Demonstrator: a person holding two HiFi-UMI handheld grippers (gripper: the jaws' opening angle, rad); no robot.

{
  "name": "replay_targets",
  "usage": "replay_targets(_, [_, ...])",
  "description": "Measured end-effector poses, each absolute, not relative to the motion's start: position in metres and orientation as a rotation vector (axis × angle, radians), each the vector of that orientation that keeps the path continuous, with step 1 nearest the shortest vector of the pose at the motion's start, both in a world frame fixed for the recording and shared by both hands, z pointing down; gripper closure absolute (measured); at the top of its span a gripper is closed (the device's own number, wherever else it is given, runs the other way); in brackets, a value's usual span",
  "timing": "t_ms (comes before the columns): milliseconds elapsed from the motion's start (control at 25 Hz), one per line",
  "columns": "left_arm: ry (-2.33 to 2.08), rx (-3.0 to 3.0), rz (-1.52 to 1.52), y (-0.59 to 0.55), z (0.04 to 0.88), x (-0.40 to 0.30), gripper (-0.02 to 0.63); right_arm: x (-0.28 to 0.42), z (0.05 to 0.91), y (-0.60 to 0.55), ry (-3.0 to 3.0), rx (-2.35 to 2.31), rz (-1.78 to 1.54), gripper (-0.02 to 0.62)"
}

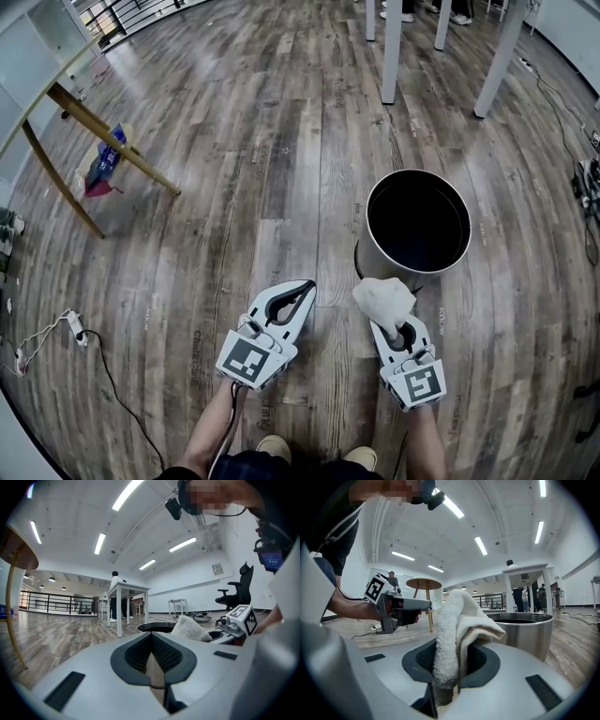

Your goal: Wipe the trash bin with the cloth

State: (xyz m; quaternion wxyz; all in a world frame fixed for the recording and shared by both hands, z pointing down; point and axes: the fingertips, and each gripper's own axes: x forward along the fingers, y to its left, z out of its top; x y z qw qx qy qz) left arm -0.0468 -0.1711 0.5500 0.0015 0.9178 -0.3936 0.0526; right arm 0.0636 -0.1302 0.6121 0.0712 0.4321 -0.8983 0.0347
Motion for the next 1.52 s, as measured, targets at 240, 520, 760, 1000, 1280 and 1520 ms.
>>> replay_targets(240, [-1.249, 2.867, 0.123, -0.169, 0.549, -0.053, 0.606, 0.037, 0.618, -0.157, -2.693, 1.221, 0.044, 0.512])
replay_targets(520, [-1.237, 2.881, 0.139, -0.164, 0.55, -0.046, 0.606, 0.035, 0.627, -0.181, -2.657, 1.252, 0.101, 0.512])
replay_targets(760, [-1.23, 2.878, 0.137, -0.164, 0.552, -0.046, 0.606, 0.066, 0.63, -0.184, -2.602, 1.324, 0.088, 0.512])
replay_targets(1000, [-1.227, 2.869, 0.133, -0.162, 0.555, -0.046, 0.606, 0.103, 0.628, -0.176, -2.57, 1.428, 0.098, 0.512])
replay_targets(1280, [-1.233, 2.854, 0.124, -0.163, 0.555, -0.053, 0.606, 0.136, 0.628, -0.166, -2.52, 1.498, 0.078, 0.512])
replay_targets(1520, [-1.237, 2.851, 0.116, -0.163, 0.555, -0.055, 0.606, 0.177, 0.633, -0.163, -2.455, 1.615, 0.108, 0.512])
